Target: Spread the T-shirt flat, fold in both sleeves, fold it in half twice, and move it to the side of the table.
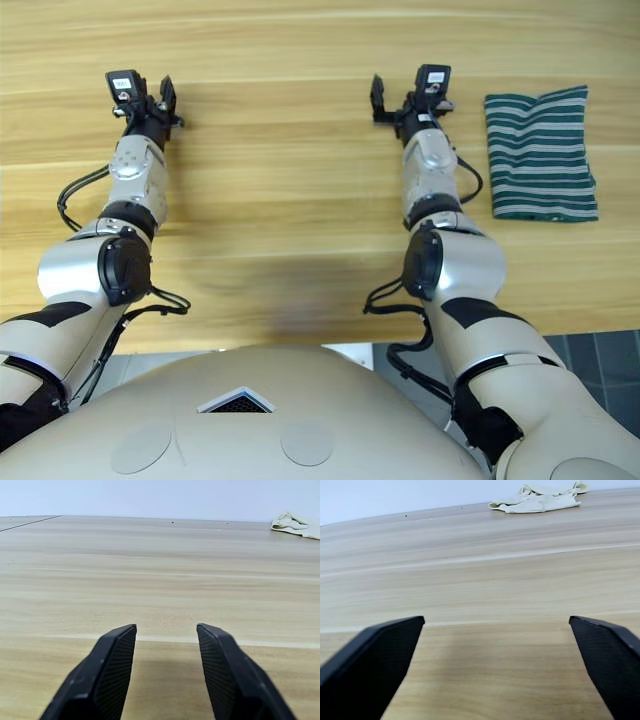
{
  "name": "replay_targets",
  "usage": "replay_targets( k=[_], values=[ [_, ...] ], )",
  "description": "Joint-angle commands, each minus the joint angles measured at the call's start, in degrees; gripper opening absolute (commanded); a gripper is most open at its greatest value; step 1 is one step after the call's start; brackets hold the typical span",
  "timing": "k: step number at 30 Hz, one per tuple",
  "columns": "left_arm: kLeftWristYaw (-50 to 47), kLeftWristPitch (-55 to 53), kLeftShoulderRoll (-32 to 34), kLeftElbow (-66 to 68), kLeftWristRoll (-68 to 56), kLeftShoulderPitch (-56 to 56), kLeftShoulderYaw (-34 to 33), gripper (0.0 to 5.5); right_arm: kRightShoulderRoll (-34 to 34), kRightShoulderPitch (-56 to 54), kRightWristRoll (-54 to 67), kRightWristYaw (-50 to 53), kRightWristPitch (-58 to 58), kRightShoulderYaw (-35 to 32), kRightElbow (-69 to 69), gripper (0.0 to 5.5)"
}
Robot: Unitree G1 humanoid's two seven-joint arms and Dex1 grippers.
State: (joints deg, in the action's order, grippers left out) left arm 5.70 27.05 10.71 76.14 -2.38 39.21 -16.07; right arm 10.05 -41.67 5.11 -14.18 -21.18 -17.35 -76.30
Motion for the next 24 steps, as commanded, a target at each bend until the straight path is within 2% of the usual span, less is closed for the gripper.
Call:
replay_targets(
  k=[1, 24],
  values=[
    [0.2, -1.1, 0.1, 0.6, 0.6, -0.1, 0.1, 2.25, 0.2, -1.6, -0.4, 0.7, 0.7, -0.3, -0.5, 5.36],
    [0.4, -1.5, 0.0, 0.6, 1.0, 0.0, 0.1, 2.25, 0.3, -1.5, -1.3, 1.5, 0.5, -0.1, -0.5, 5.36]
  ],
)
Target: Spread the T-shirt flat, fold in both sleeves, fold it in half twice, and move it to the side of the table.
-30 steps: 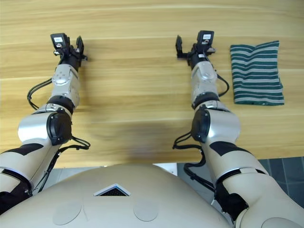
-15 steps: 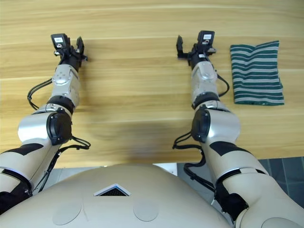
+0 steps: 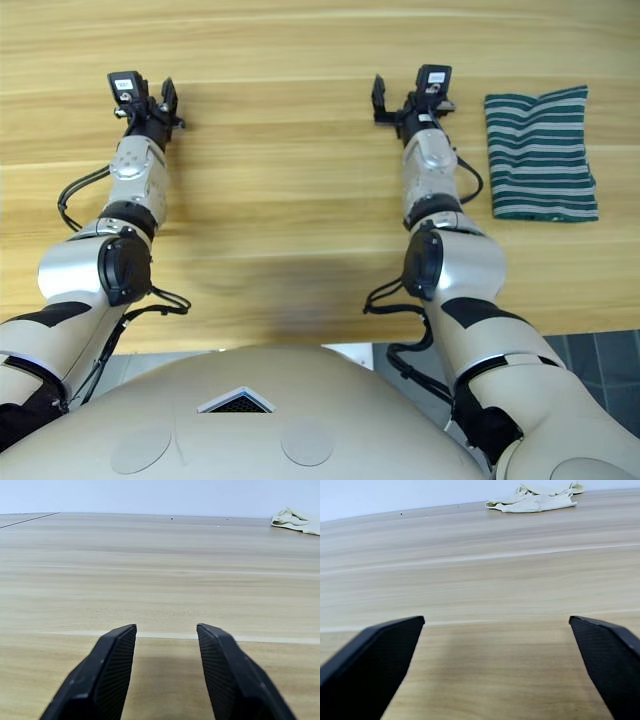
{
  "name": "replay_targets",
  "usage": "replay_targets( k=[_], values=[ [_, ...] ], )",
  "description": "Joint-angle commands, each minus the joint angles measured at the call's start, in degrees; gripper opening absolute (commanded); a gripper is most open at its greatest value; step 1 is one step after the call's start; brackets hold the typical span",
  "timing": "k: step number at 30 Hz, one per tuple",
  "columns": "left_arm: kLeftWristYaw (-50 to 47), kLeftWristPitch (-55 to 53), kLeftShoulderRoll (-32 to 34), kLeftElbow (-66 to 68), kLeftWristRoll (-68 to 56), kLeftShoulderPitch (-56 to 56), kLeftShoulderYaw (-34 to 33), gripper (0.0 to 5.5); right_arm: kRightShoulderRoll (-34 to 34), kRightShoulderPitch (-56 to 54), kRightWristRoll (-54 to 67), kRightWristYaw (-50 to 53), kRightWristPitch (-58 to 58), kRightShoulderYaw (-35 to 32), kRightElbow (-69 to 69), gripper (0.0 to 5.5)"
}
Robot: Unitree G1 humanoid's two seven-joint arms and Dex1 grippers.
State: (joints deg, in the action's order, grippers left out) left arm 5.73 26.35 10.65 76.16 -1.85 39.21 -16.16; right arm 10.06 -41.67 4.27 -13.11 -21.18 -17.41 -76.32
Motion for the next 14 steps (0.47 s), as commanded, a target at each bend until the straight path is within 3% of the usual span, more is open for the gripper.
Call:
replay_targets(
  k=[1, 14],
  values=[
    [0.4, -0.8, 0.0, 0.6, 0.5, 0.0, 0.2, 2.25, 0.2, -1.5, -0.5, 0.5, 0.5, 0.0, -0.4, 5.36],
    [0.9, -1.1, 0.1, 0.6, 0.8, -0.1, 0.2, 2.25, 0.1, -1.6, -1.0, 0.5, 0.6, -0.3, -0.4, 5.36]
  ],
)
